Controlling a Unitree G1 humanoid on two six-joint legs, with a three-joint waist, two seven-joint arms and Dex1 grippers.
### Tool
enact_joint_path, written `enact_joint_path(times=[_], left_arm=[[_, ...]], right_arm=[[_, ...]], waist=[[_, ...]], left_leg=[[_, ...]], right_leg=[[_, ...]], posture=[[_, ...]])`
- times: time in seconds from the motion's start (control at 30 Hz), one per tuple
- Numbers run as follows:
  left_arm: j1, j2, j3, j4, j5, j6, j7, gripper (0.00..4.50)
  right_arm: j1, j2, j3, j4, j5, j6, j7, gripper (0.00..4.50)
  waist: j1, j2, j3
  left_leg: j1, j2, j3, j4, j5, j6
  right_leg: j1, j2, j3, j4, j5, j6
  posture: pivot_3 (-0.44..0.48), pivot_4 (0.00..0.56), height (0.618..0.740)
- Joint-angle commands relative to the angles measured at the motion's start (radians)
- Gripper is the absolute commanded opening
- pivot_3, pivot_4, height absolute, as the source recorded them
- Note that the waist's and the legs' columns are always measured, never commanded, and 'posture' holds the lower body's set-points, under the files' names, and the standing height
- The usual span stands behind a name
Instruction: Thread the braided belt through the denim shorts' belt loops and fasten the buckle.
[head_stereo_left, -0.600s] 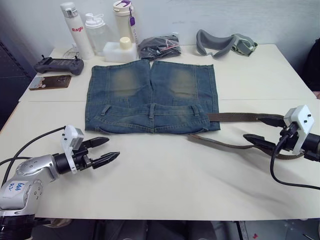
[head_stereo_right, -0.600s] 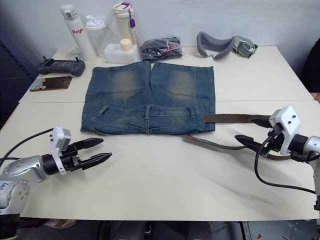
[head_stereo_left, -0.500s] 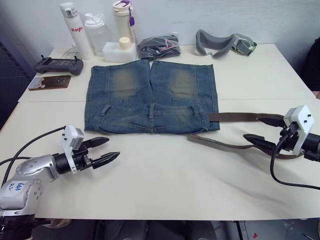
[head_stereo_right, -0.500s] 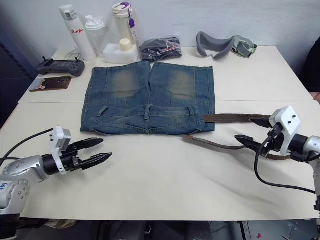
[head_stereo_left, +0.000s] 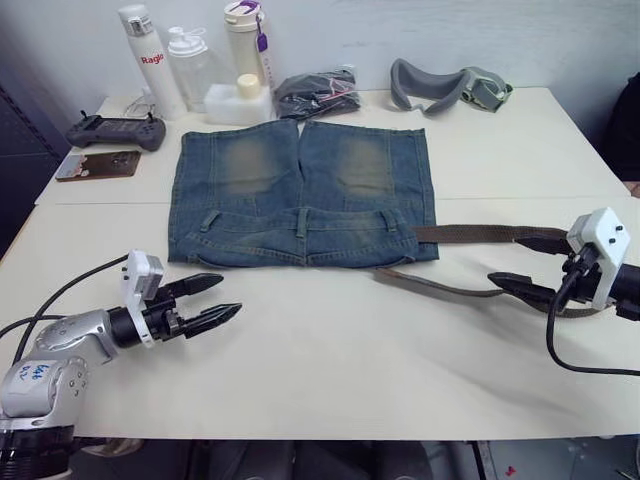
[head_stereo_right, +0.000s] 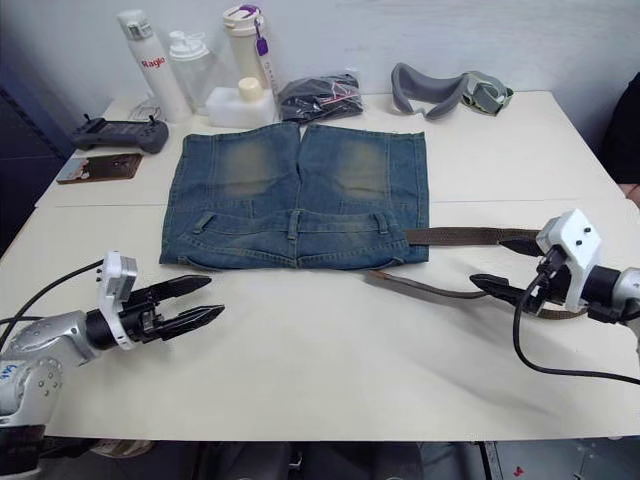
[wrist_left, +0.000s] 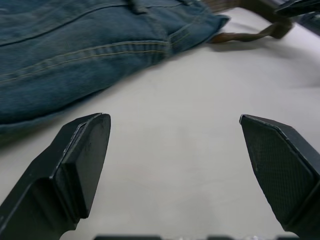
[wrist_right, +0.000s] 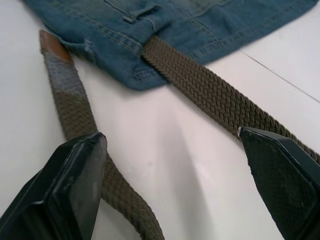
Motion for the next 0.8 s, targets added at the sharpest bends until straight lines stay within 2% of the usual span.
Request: enact_joint_path(times=[0.03,0.17,0.3,0.4,0.53,0.73,0.8], left_arm=[[-0.033,0.058,-0.004,-0.032,-0.044,0.011,-0.104,4.50],[-0.144,0.108,-0.091,-0.056,-0.035,0.035,-0.160,4.50],[-0.219,0.117,-0.149,-0.065,0.001,0.019,-0.169,4.50],[-0.246,0.112,-0.189,-0.081,0.028,0.007,-0.170,4.50],[-0.270,0.106,-0.225,-0.080,0.069,-0.020,-0.162,4.50],[-0.319,0.091,-0.247,-0.041,0.103,-0.053,-0.165,4.50],[-0.328,0.081,-0.242,-0.042,0.099,-0.048,-0.154,4.50]], right_arm=[[-0.027,-0.054,-0.014,-0.101,0.061,0.082,0.031,4.47],[-0.031,-0.120,0.024,-0.265,0.124,0.212,0.050,4.47],[-0.062,-0.107,0.128,-0.370,0.086,0.257,-0.026,4.47],[-0.124,-0.055,0.263,-0.335,-0.062,0.189,-0.126,4.47],[-0.160,-0.005,0.363,-0.245,-0.182,0.141,-0.187,4.47],[-0.172,0.086,0.419,-0.199,-0.217,0.135,-0.209,4.47],[-0.169,0.100,0.408,-0.198,-0.219,0.141,-0.214,3.97]], waist=[[-0.001,0.000,0.000],[0.003,0.001,0.001],[0.001,0.001,0.000],[-0.007,0.000,0.000],[-0.002,0.000,0.000],[-0.001,-0.001,0.001],[-0.001,-0.001,0.000]], left_leg=[[0.000,0.000,0.000,0.000,-0.001,0.001],[0.000,0.000,0.000,0.000,-0.001,0.001],[0.000,0.000,-0.002,-0.001,-0.001,0.001],[0.000,0.000,-0.001,-0.001,0.000,0.000],[-0.001,0.000,-0.001,-0.002,0.001,-0.002],[-0.001,-0.001,-0.001,-0.001,0.002,-0.002],[-0.001,-0.001,-0.001,-0.001,0.002,-0.002]], right_leg=[[0.000,0.000,0.000,0.000,0.000,0.000],[0.000,0.000,0.000,0.000,0.000,0.000],[0.001,-0.001,-0.002,-0.002,0.000,0.000],[0.001,-0.001,-0.001,-0.003,0.000,0.000],[0.000,-0.001,-0.002,-0.003,0.001,0.001],[0.001,-0.001,-0.002,-0.002,0.002,0.004],[0.001,-0.001,-0.002,-0.002,0.002,0.004]], posture=[[0.000,0.150,0.636],[0.000,0.150,0.636],[0.000,0.150,0.636],[0.000,0.150,0.636],[0.000,0.150,0.636],[0.000,0.150,0.636],[0.000,0.150,0.636]])
